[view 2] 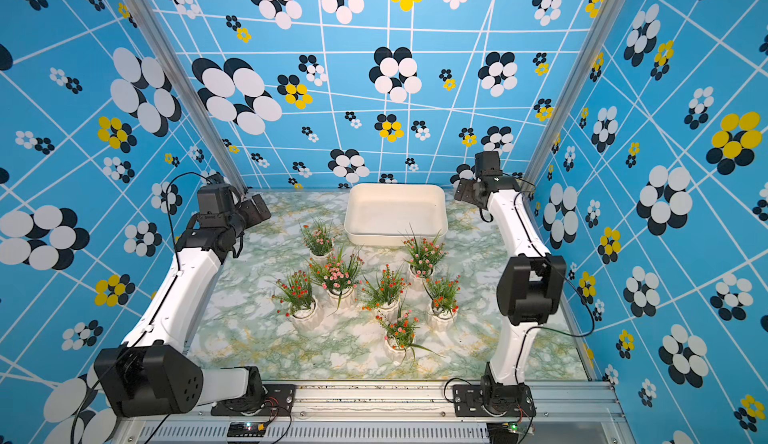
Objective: Put the potted gypsophila into the storage box
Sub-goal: Move the storage box to the center of the board.
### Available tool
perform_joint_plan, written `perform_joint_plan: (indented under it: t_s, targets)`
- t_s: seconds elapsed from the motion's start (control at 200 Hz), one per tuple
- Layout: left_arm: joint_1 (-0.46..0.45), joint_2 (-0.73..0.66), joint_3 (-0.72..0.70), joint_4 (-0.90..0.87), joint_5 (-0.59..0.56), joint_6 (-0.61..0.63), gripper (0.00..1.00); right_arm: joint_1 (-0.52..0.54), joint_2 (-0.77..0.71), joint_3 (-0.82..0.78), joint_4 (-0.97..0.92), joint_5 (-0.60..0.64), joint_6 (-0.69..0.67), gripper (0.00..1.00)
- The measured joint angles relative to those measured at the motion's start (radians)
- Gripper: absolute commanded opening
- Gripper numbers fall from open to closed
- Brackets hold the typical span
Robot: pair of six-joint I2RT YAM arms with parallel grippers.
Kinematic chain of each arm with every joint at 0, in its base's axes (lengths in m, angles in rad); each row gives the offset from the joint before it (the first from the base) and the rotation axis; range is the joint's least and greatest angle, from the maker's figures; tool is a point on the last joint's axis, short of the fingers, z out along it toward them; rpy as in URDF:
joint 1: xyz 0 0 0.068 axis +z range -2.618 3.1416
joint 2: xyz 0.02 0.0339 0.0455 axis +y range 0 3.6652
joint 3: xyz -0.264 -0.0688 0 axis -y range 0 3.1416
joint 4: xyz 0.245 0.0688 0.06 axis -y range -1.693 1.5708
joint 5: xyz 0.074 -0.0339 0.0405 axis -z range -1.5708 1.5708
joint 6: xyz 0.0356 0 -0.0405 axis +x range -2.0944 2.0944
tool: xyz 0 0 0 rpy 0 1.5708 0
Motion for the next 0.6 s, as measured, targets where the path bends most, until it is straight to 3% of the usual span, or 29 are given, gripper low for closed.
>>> perform_joint_plan:
  t_s: [0.175, 0.265, 0.425, 0.6]
  targets:
    - [0.0, 0.022, 0.0, -0.019, 0.016, -0.006, 0.99, 0.056, 0.318, 0.448, -0.277, -0.016, 0.008, 0.89]
    - [0.0, 0.024, -0.001, -0.026, 0.019, -0.006, 1.0, 0.092, 0.424, 0.571, -0.39, -0.025, 0.002, 0.8]
    - [0.0, 0.039, -0.001, -0.036, 0.021, -0.005, 0.99, 0.14, 0.46, 0.55, -0.49, -0.037, 0.002, 0.74]
    - [0.0, 0.064, -0.001, -0.053, 0.026, -0.002, 0.99, 0.146, 0.429, 0.398, -0.492, -0.037, 0.0, 0.74]
